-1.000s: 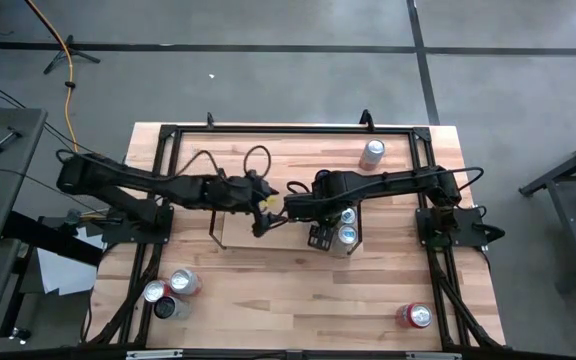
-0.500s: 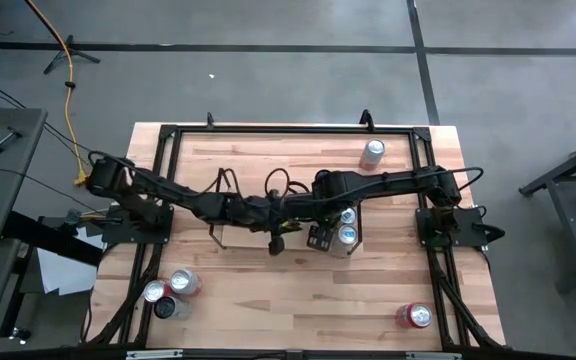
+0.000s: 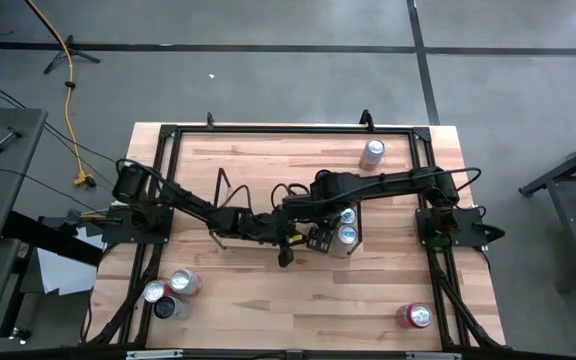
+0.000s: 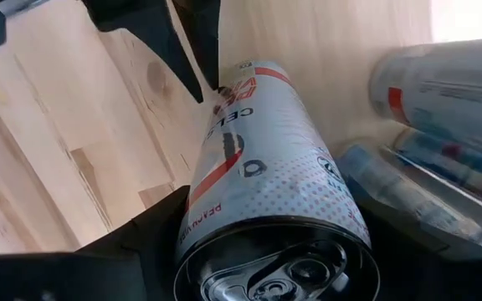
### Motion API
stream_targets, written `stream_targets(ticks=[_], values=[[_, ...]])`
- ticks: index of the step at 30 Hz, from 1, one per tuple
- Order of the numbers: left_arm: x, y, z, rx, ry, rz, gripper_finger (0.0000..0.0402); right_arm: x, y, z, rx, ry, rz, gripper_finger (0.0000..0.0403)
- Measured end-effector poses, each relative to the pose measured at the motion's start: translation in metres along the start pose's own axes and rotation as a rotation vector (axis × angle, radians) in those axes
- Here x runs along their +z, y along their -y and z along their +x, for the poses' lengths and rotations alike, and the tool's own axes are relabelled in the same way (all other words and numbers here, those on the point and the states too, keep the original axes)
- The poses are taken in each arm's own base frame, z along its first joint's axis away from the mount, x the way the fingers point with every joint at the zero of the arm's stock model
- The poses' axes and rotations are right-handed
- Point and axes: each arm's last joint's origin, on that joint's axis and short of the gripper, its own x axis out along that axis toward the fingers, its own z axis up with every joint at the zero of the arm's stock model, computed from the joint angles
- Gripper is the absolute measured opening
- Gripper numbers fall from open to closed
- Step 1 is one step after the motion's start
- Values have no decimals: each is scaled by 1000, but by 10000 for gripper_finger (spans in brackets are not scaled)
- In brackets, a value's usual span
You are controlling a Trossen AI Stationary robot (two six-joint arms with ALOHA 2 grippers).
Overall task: Place canned beverage on shelf
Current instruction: Put the black soda can aligned with the other black soda can on the shelf
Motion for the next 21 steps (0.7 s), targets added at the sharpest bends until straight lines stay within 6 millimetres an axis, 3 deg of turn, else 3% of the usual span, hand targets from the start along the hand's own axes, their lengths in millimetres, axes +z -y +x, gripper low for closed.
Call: stream_targets(ticks=[7,12,21], values=[[7,10,-11,-7,15,64,0,2,-1,3,8,-10,-11,264],[15,7,-22,75,18,129,0,2,-1,4,11,-12,-18,264],[16,-5,-14,52,11,111,0,4,-2,4,20,8,-56,264]])
